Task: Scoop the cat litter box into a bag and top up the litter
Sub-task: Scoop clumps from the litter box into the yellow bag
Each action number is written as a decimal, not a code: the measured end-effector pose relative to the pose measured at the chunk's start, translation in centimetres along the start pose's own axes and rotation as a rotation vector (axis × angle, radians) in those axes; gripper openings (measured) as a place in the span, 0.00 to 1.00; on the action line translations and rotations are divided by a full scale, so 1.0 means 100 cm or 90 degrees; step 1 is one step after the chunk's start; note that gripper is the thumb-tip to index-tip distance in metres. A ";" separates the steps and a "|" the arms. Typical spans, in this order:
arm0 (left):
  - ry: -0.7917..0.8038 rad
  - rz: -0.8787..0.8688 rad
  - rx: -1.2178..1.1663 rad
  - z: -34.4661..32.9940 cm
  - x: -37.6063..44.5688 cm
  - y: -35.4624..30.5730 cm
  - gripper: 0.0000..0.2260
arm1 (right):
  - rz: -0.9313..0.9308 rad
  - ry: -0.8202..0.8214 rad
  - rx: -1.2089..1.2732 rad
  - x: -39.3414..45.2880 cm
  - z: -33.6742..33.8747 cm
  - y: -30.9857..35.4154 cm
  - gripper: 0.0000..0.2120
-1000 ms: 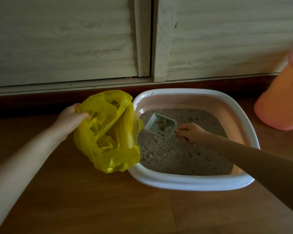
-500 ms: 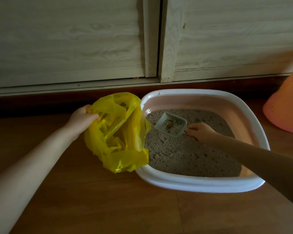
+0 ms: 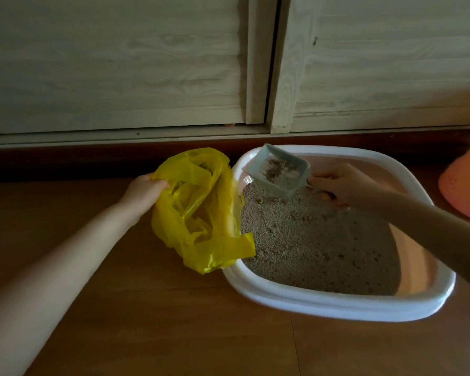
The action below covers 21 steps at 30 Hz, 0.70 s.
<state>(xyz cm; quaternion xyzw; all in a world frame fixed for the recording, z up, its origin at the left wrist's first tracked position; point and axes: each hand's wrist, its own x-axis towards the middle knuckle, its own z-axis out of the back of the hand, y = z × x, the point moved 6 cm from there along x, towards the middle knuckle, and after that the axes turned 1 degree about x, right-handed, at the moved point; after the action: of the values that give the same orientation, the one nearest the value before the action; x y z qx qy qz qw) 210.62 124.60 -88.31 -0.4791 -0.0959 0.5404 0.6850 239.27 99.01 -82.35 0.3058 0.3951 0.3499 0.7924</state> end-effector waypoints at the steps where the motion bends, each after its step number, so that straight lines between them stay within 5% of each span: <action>1: 0.010 -0.008 -0.003 -0.003 -0.002 -0.003 0.11 | 0.017 0.010 -0.017 -0.003 0.001 0.014 0.10; 9: 0.017 -0.020 -0.050 -0.006 -0.012 -0.012 0.10 | 0.048 0.217 -0.096 -0.011 -0.063 0.079 0.10; 16: 0.042 -0.003 -0.085 -0.019 -0.018 -0.006 0.15 | 0.221 0.107 -0.509 0.000 -0.116 0.097 0.14; 21: 0.094 0.002 -0.086 -0.032 -0.018 -0.001 0.13 | 0.228 0.100 -0.536 0.014 -0.144 0.085 0.07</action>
<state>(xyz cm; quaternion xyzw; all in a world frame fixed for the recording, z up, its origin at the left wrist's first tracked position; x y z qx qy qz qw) 212.06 121.28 -89.22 -0.5629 -0.0806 0.4970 0.6555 225.10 107.92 -83.71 -0.0066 0.2183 0.6331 0.7426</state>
